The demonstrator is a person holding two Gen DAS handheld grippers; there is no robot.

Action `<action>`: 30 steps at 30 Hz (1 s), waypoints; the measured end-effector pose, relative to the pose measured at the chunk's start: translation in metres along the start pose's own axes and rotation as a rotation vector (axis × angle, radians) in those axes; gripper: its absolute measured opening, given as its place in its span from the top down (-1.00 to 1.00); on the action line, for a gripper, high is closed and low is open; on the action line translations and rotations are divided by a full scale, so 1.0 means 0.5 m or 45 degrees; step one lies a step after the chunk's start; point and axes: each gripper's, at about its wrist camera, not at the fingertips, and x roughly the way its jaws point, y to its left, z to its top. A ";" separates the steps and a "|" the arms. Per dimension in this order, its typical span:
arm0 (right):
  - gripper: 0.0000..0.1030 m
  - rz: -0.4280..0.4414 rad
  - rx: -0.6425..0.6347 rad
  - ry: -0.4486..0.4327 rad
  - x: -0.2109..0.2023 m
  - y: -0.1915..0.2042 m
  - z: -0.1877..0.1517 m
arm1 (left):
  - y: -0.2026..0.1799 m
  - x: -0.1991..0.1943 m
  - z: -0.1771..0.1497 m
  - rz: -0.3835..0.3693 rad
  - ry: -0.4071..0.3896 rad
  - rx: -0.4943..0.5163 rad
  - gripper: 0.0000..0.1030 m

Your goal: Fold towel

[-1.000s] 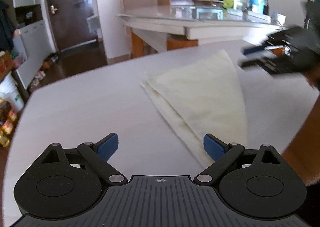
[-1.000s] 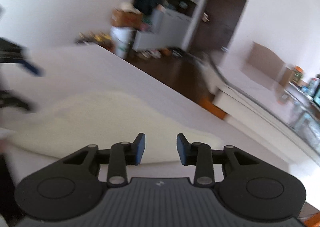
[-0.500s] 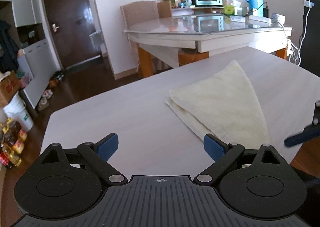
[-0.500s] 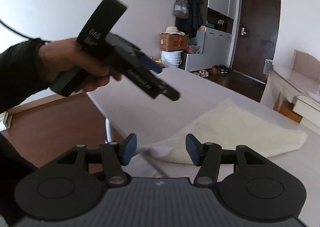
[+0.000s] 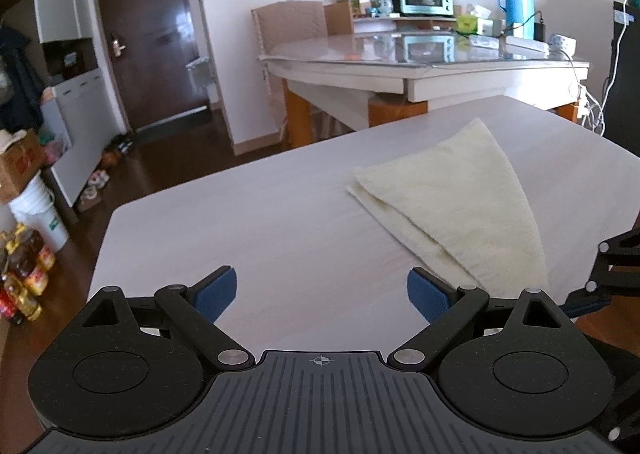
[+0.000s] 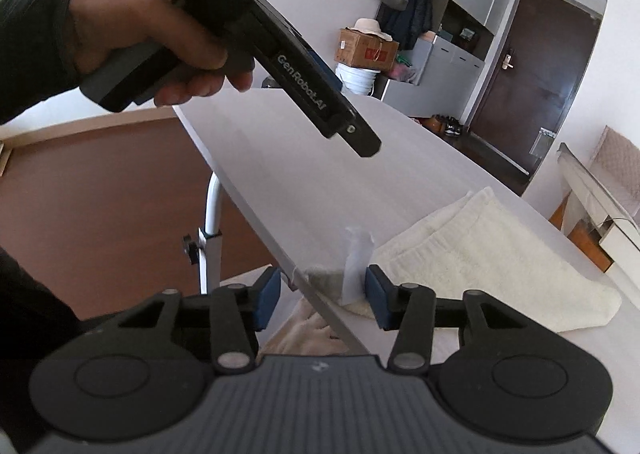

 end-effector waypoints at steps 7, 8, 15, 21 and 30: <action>0.74 0.013 0.027 0.015 -0.040 -0.020 -0.021 | -0.007 -0.001 0.006 -0.025 -0.011 0.015 -0.86; 0.75 0.024 0.035 0.011 -0.049 -0.025 -0.021 | -0.008 -0.001 0.008 -0.031 -0.013 0.019 -0.86; 0.76 0.028 0.020 -0.061 -0.140 -0.088 -0.014 | -0.024 0.050 0.066 -0.060 -0.033 0.135 -0.86; 0.76 0.073 0.009 -0.071 -0.184 -0.117 -0.021 | -0.036 0.132 0.113 -0.121 0.008 0.220 -0.86; 0.76 0.101 0.027 -0.055 -0.199 -0.151 -0.034 | -0.054 0.235 0.119 -0.154 0.137 0.335 -0.86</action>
